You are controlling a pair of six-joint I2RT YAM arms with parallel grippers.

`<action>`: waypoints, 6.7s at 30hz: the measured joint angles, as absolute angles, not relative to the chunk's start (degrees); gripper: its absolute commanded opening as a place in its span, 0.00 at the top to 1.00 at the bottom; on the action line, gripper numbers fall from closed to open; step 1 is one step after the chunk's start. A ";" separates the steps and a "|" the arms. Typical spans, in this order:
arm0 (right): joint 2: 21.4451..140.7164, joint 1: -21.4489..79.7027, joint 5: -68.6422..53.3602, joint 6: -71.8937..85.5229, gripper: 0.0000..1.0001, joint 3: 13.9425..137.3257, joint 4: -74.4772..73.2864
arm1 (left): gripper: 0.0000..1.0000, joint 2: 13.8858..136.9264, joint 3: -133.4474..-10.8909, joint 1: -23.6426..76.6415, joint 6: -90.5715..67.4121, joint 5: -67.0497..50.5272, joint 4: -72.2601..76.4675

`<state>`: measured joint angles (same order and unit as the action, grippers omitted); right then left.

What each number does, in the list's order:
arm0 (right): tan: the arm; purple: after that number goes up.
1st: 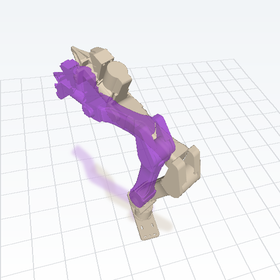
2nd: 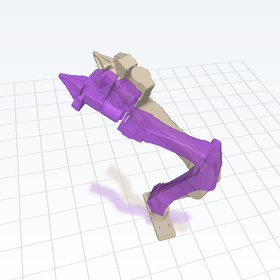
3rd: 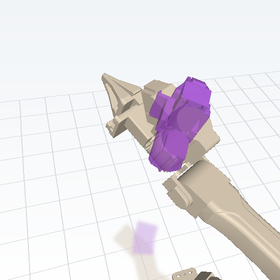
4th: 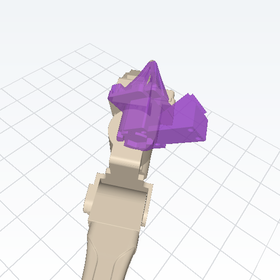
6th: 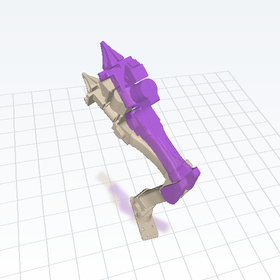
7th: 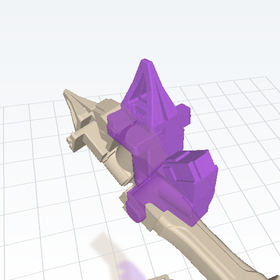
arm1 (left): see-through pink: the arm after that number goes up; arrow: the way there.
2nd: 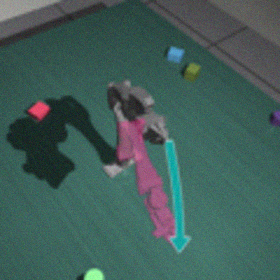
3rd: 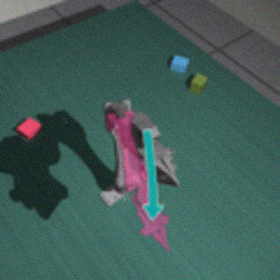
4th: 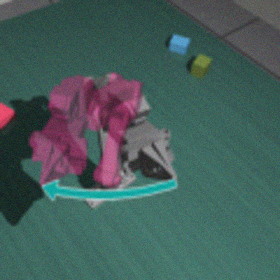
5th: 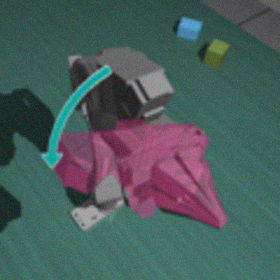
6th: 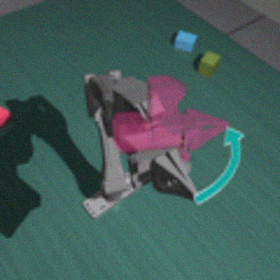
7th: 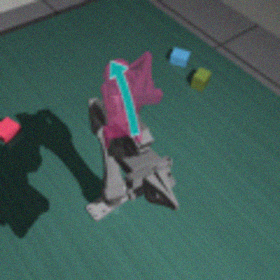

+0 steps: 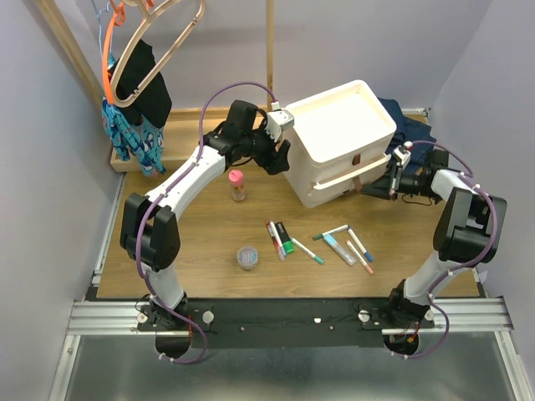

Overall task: Sort the stationery into containers
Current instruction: Open the drawer in the storage box, then pick up the stationery from the center of the board, then place the stationery in the drawer.

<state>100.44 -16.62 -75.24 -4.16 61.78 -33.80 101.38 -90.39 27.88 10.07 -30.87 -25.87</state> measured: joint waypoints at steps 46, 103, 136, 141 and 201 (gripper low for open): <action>101.89 -27.24 -74.59 -40.40 0.99 68.71 -76.05 | 0.23 101.91 -89.67 27.88 9.89 -30.00 -25.82; 89.43 -28.25 -72.23 -39.18 0.53 74.98 -76.64 | 0.05 97.91 -84.20 17.34 26.17 -16.27 -40.32; 71.88 -19.44 -49.74 -12.16 0.50 84.38 -52.69 | 0.15 94.02 -47.81 6.74 18.26 -43.75 20.58; 71.88 -19.44 -48.38 -11.31 0.50 84.38 -52.03 | 0.30 95.98 -50.15 6.74 22.41 -47.44 16.08; 58.13 -19.44 -49.28 6.00 0.69 58.26 -37.87 | 1.00 120.79 -142.30 53.10 39.24 -33.15 -72.90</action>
<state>58.13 -19.44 -49.28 6.00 58.26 -37.87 120.79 -142.30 53.10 39.24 -33.15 -72.90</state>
